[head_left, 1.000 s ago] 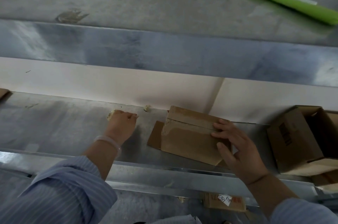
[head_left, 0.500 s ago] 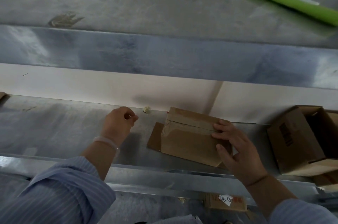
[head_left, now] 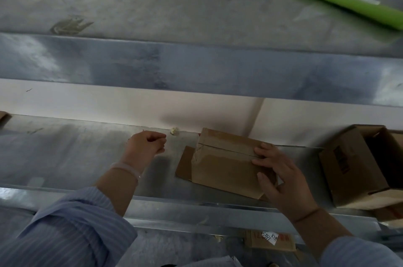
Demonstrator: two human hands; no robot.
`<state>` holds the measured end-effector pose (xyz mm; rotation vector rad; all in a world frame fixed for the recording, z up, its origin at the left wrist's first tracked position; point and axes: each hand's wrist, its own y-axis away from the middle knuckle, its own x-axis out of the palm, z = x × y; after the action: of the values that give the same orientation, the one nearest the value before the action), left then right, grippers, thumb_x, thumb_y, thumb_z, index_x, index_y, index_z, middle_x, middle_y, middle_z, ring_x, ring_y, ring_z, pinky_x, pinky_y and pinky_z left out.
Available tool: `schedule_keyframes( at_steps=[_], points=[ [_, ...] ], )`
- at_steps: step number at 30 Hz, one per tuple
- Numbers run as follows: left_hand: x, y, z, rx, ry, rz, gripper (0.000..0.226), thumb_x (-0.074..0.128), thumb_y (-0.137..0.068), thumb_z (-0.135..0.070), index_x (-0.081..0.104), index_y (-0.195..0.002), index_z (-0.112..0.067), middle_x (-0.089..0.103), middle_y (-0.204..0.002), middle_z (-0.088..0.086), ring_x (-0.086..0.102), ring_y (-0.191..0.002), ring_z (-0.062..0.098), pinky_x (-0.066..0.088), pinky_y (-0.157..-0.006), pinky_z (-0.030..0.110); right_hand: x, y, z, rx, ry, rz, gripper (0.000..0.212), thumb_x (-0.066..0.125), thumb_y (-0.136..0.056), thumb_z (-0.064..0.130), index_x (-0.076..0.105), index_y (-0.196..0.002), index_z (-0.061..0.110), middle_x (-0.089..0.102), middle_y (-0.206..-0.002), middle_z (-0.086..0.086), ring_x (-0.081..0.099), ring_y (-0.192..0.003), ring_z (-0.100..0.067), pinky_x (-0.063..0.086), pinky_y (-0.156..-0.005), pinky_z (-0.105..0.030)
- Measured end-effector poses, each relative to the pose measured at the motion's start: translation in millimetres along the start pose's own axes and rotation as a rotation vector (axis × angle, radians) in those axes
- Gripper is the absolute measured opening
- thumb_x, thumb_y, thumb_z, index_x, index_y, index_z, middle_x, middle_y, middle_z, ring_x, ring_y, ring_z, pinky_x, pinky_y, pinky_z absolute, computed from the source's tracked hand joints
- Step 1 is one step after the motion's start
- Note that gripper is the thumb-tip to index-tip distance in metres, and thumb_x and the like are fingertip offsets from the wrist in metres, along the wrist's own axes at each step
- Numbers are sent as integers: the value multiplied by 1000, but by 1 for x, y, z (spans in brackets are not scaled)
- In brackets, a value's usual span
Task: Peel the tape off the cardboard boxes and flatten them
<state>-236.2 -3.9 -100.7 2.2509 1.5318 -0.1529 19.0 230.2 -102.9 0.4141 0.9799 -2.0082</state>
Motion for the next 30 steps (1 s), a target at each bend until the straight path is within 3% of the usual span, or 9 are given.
schedule_keyframes(
  at_steps=[4,8,12,17,19,22,24,28,30],
  points=[
    [2,3,2,-12,56,10,21,75,-81,-15,71,-102,-16,73,-94,4,71,-88,17,55,-89,33,-1,1,1,-1,-6,0,23,61,-84,28,67,-106,22,63,-124,4,51,-130,-16,43,-106,-45],
    [6,5,-1,-73,189,9,26,62,-92,-13,65,-116,-3,68,-105,7,66,-94,17,55,-84,24,0,1,1,-11,1,-1,23,61,-85,27,67,-106,21,62,-125,4,50,-131,-17,41,-107,-44],
    [1,6,2,-57,173,5,18,68,-86,-3,70,-101,-12,70,-99,9,68,-96,22,54,-93,37,0,1,1,-12,0,0,24,61,-85,28,68,-106,20,62,-125,3,49,-131,-15,41,-108,-40],
    [2,10,-3,-44,242,-65,18,70,-82,3,59,-95,-3,63,-91,14,65,-81,23,60,-75,33,0,1,1,-1,5,3,24,61,-84,29,68,-106,21,62,-125,4,49,-131,-14,41,-109,-39],
    [1,10,-3,-19,158,-64,6,62,-90,-1,60,-95,-2,63,-89,14,63,-75,20,60,-73,33,0,1,1,-9,4,0,24,61,-84,27,68,-106,20,62,-125,4,49,-131,-15,41,-109,-41],
    [-3,7,1,6,-15,-103,19,49,-98,-10,65,-97,-1,64,-78,10,58,-63,18,58,-66,34,0,1,0,-24,3,-1,24,61,-84,26,69,-106,19,63,-125,3,50,-131,-16,41,-108,-39],
    [-9,7,3,63,-208,-141,20,55,-96,-19,69,-95,-5,67,-77,5,62,-65,18,57,-69,34,0,1,0,-15,1,1,24,61,-85,27,70,-104,17,63,-125,2,50,-131,-17,42,-108,-38],
    [-18,4,4,182,-493,-133,21,66,-90,-23,72,-107,-14,70,-103,1,62,-93,15,44,-85,24,0,1,-1,-11,-3,3,26,61,-84,27,72,-103,13,64,-124,0,50,-131,-18,42,-109,-40],
    [-18,0,4,193,-568,-91,27,60,-93,-25,70,-114,-12,63,-126,5,57,-115,22,39,-98,28,0,0,0,-15,-6,2,25,61,-84,26,71,-103,13,64,-124,0,50,-131,-18,41,-109,-39]
  ],
)
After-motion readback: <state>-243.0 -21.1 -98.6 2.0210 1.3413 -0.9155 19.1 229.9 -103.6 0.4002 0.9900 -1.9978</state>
